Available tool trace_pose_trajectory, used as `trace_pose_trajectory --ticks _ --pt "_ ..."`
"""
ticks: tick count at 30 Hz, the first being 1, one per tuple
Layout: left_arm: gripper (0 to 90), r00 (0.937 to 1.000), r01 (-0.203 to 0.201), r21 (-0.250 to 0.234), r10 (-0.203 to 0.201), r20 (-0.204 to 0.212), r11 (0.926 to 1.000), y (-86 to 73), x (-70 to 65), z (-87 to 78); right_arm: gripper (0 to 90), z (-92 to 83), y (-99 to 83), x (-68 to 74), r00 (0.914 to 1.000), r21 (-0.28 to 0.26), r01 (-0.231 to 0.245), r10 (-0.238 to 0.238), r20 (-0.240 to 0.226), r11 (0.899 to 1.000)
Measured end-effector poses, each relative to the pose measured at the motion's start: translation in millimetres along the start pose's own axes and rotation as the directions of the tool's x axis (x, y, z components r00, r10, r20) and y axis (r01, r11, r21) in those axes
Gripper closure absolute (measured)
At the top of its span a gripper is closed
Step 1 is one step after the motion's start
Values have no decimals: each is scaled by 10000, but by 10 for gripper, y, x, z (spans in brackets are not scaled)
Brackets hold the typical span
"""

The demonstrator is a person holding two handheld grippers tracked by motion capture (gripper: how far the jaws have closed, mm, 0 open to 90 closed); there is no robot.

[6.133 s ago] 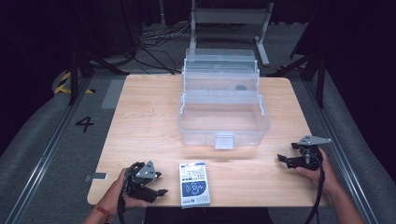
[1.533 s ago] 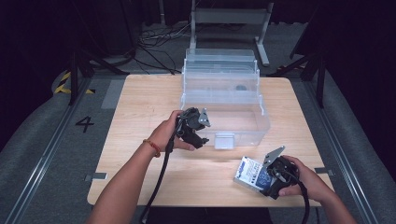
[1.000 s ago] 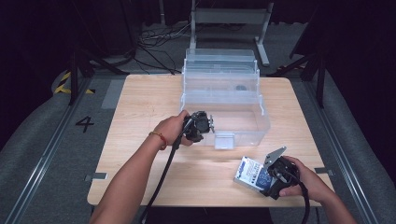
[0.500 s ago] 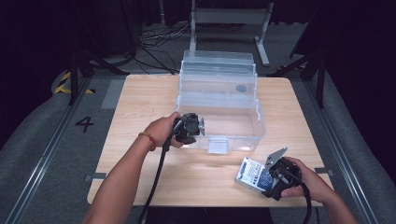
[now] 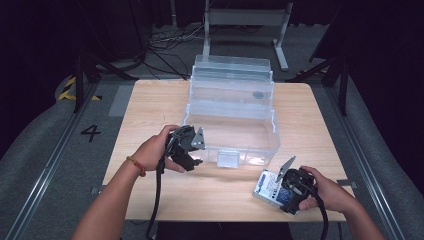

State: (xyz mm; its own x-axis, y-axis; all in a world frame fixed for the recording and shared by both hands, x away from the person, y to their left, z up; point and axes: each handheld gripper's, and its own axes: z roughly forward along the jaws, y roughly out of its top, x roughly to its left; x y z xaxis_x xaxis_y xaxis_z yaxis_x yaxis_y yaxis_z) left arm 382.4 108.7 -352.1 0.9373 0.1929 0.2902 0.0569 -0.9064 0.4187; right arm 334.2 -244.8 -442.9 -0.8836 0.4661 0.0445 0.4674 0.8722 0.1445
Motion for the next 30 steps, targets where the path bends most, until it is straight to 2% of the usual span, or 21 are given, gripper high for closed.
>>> trace_pose_trajectory --ticks 2,3,4,5,6,7,8,10,11,13,15,16,17,18,19,20,21,23,27,29,30 --pt "234 9997 53 -394 -62 -217 9992 -56 -105 -112 23 39 15 -11 10000 -34 15 -15 -4 10000" --pt "233 9997 53 -394 -62 -217 9992 -56 -105 -112 22 54 14 -18 10000 -88 66 -66 -8 9999" --pt "227 9993 223 -769 -246 -290 9968 -133 -206 -197 22 66 12 -20 10000 -127 52 -53 -50 9999" --pt "227 9993 223 -769 -246 -290 9968 -133 -206 -197 24 65 11 -19 10000 -108 49 -49 -32 9999" --pt "222 9981 558 -1122 -585 -215 9921 -221 -288 -235 29 70 3 -29 9998 -209 203 -203 3 9996" --pt "212 9981 558 -1122 -585 -215 9921 -221 -288 -235 29 70 3 -29 9998 -209 203 -203 3 9996" --pt "212 9961 832 -1302 -863 -183 9880 -286 -339 -238 32 64 -2 -21 9999 -237 121 -121 8 9996" --pt "197 9915 1222 -1405 -1272 -268 9825 -403 -414 -215 35 59 -19 -29 9995 -299 289 -286 104 9991" --pt "189 9905 1308 -1511 -1355 -215 9798 -452 -438 -194 35 56 -24 -30 9995 -295 299 -295 138 9991" --pt "196 9844 1702 -1592 -1752 -176 9725 -609 -514 -113 36 57 -29 -30 9995 -371 283 -279 122 9989" --pt "195 9746 2206 -1558 -2241 -50 9628 -745 -546 -31 36 57 -37 -32 9995 -456 289 -281 167 9985" --pt "194 9669 2518 -1513 -2552 -31 9559 -845 -559 29 36 53 -40 -31 9996 -474 268 -266 52 9985" --pt "192 9593 2794 -1604 -2823 49 9467 -913 -566 65 37 60 -48 -38 9995 -564 307 -300 138 9979" --pt "195 9465 3209 -1491 -3223 155 9353 -1038 -569 138 37 58 -51 -35 9996 -559 272 -265 117 9981" --pt "192 9397 3398 -1440 -3419 106 9294 -1098 -575 170 37 58 -58 -37 9996 -619 261 -253 148 9977" --pt "187 9252 3769 -1504 -3793 136 9140 -1203 -571 219 37 58 -60 -42 9995 -649 282 -272 169 9975" --pt "186 9146 4024 -1492 -4039 214 9032 -1262 -569 246 37 53 -67 -43 9996 -693 294 -293 29 9972" --pt "180 8955 4424 -1532 -4444 227 8836 -1415 -556 308 38 53 -78 -51 9994 -743 331 -322 133 9967" --pt "176 8761 4776 -1456 -4822 41 8664 -1566 -554 404 41 47 -99 -76 9992 -826 349 -332 219 9960" --pt "173 8628 5015 -1442 -5054 112 8531 -1604 -557 450 42 41 -119 -100 9996 -918 242 -225 191 9955" --pt "160 8600 5058 -1519 -5101 120 8492 -1608 -561 455 42 40 -131 -110 9994 -936 265 -242 262 9953"
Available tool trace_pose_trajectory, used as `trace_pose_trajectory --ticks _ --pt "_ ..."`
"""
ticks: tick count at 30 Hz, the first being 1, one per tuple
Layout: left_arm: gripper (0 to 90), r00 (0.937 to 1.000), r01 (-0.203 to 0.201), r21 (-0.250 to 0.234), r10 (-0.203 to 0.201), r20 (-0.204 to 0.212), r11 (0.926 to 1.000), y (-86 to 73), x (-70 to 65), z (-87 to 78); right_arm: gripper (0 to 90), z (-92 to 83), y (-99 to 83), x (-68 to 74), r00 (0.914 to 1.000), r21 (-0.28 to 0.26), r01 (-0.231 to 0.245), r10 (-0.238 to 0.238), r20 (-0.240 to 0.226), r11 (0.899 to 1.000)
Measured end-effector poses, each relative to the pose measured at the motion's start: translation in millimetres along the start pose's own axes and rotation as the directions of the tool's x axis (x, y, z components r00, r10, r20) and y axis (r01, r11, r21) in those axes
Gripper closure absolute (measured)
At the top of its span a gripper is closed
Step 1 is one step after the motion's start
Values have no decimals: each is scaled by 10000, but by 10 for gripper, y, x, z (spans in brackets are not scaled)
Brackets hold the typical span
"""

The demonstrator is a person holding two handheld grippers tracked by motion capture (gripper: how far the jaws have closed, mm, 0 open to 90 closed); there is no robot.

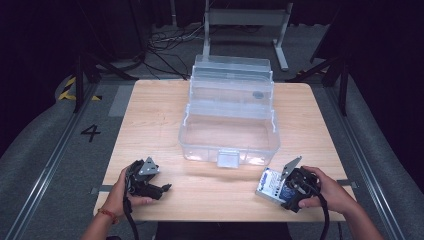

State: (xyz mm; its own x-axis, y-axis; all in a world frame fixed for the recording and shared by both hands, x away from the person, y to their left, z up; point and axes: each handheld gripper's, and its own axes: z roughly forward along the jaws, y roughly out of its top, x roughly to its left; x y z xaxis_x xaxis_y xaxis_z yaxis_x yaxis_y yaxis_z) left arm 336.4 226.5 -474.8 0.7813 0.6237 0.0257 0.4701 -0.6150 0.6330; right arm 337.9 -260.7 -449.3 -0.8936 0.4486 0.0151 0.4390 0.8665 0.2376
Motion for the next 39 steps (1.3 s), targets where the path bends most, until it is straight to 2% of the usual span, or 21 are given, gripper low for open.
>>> trace_pose_trajectory --ticks 2,6,7,9,10,12,15,18,29,32,34,39 --pt "163 10000 -54 -104 54 -9 9999 -8 -2 5 42 -7 -24 -7 10000 -54 -24 24 -5 10000" --pt "134 9991 361 -471 -350 245 9982 -57 29 37 44 -41 -59 -19 10000 -94 -5 5 27 10000" --pt "120 9993 326 -617 -314 196 9976 -67 32 46 44 -56 -66 -20 10000 -140 -10 9 -58 9999" --pt "118 9994 238 -574 -224 246 9981 -61 43 48 44 -78 -80 -19 10000 -196 17 -17 8 9998" --pt "113 9991 354 -587 -341 245 9976 -55 40 58 44 -89 -86 -15 10000 -214 -6 4 -79 9998" --pt "98 9995 244 -518 -232 229 9984 -32 56 74 44 -115 -113 -31 9999 -243 86 -83 124 9997" --pt "84 9993 325 -514 -315 207 9981 -18 54 90 45 -155 -150 -29 9999 -324 89 -87 58 9994" --pt "82 9991 349 -542 -335 263 9979 -17 56 95 46 -200 -184 -19 9996 -445 240 -232 183 9987" --pt "81 9993 277 -548 -262 274 9981 -15 63 96 47 -292 -209 13 9977 -620 519 -490 474 9967" --pt "81 9993 277 -548 -262 279 9981 -15 63 96 47 -330 -220 49 9972 -673 575 -541 518 9961" --pt "81 9993 273 -546 -258 276 9981 -15 63 96 47 -364 -232 69 9972 -678 672 -647 387 9954" --pt "81 9993 277 -549 -263 274 9981 -15 62 96 47 -476 -255 122 9943 -951 958 -908 565 9908"
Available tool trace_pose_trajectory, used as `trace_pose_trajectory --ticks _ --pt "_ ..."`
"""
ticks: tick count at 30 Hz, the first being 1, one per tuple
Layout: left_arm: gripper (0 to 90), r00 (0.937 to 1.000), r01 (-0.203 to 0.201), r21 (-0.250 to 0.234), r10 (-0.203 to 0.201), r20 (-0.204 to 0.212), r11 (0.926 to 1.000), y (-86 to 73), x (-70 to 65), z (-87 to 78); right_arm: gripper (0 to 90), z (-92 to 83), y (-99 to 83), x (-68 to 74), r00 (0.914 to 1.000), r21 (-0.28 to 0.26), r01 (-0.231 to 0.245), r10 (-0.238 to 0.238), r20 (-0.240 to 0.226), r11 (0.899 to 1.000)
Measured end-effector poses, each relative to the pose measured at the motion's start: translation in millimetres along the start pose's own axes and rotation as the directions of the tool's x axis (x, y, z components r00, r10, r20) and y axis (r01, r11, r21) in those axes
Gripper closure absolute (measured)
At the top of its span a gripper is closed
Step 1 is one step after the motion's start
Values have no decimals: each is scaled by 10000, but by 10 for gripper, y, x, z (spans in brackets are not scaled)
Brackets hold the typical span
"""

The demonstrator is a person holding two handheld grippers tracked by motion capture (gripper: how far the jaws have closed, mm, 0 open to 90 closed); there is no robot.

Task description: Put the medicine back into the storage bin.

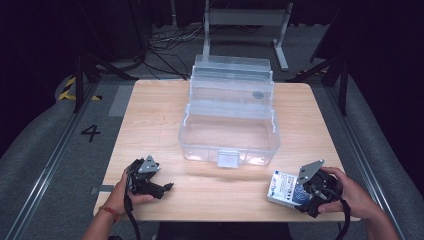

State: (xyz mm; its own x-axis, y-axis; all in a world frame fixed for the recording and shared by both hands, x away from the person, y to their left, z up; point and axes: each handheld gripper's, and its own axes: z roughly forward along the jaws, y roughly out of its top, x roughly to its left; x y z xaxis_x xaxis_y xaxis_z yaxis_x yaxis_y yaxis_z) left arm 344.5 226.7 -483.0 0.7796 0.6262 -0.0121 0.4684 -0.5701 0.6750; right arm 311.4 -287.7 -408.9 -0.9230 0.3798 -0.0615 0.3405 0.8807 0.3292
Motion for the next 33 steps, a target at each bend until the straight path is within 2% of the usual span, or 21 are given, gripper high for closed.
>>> trace_pose_trajectory --ticks 5,10,15,16,19,26,27,30,33 --pt "79 10000 9 12 -9 -5 10000 1 0 2 47 -139 42 50 9997 -157 230 -229 58 9996" --pt "78 10000 7 16 -7 -4 10000 1 0 1 47 -396 123 86 9984 -434 486 -472 308 9979" --pt "79 10000 6 6 -6 -6 10000 0 0 2 47 -674 242 70 9942 -570 798 -754 770 9952" --pt "79 10000 12 4 -12 -7 10000 0 -1 2 47 -760 301 57 9908 -568 943 -881 1029 9939" --pt "79 10000 9 17 -9 -8 10000 0 0 1 47 -876 418 13 9857 -576 1156 -1074 1298 9916" --pt "79 10000 5 11 -5 -2 10000 1 0 1 47 -999 748 -124 9768 -786 1499 -1353 1662 9856" --pt "79 10000 5 5 -5 -5 10000 0 0 2 47 -999 748 -124 9768 -786 1499 -1353 1662 9856" --pt "79 10000 8 12 -8 -11 10000 0 0 1 47 -1009 898 -179 9719 -900 1832 -1666 1664 9789" --pt "79 10000 11 15 -11 -6 10000 0 0 1 47 -992 1034 -228 9697 -1059 1968 -1775 1680 9747"
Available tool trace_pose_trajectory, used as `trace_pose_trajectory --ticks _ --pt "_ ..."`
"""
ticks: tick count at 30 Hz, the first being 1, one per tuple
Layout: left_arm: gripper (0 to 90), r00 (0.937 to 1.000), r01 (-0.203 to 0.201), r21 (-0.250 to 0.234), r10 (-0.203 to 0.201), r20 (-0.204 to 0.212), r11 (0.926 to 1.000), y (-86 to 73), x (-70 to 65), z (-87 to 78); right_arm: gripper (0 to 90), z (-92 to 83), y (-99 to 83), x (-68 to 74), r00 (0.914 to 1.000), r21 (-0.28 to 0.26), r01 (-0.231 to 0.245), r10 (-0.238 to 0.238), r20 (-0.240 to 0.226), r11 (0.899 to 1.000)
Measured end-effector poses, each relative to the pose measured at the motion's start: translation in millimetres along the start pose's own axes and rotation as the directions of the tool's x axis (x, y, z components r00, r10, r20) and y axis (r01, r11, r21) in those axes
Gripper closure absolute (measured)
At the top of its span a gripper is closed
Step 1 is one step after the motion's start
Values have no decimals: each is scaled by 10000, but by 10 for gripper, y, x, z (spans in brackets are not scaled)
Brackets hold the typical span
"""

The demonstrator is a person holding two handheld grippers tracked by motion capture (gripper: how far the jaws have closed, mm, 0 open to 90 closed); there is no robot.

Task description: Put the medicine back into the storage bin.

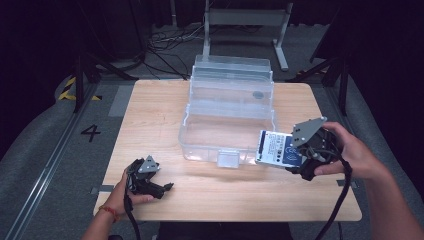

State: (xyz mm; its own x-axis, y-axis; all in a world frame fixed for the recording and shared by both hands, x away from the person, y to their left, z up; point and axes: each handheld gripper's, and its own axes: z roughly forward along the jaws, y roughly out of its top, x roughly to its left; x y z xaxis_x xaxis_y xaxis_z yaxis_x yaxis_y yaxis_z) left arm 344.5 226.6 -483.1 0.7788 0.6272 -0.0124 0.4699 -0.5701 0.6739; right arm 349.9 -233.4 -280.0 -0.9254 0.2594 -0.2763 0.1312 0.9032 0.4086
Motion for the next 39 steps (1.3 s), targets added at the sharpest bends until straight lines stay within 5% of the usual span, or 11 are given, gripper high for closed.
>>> trace_pose_trajectory --ticks 14,20,29,39 --pt "79 10000 -4 1 4 -2 10000 0 0 0 46 452 356 -495 9963 162 802 -807 300 9966" --pt "79 10000 -12 -7 12 16 10000 0 1 0 46 655 403 -682 9984 -150 559 -558 78 9983" --pt "81 10000 19 15 -19 -34 10000 -4 -4 -6 46 985 465 -753 9940 -59 1022 -1023 -388 9948" --pt "85 10000 43 15 -43 -31 10000 -14 -10 -14 45 1201 430 -754 9939 -141 814 -823 -740 9966"
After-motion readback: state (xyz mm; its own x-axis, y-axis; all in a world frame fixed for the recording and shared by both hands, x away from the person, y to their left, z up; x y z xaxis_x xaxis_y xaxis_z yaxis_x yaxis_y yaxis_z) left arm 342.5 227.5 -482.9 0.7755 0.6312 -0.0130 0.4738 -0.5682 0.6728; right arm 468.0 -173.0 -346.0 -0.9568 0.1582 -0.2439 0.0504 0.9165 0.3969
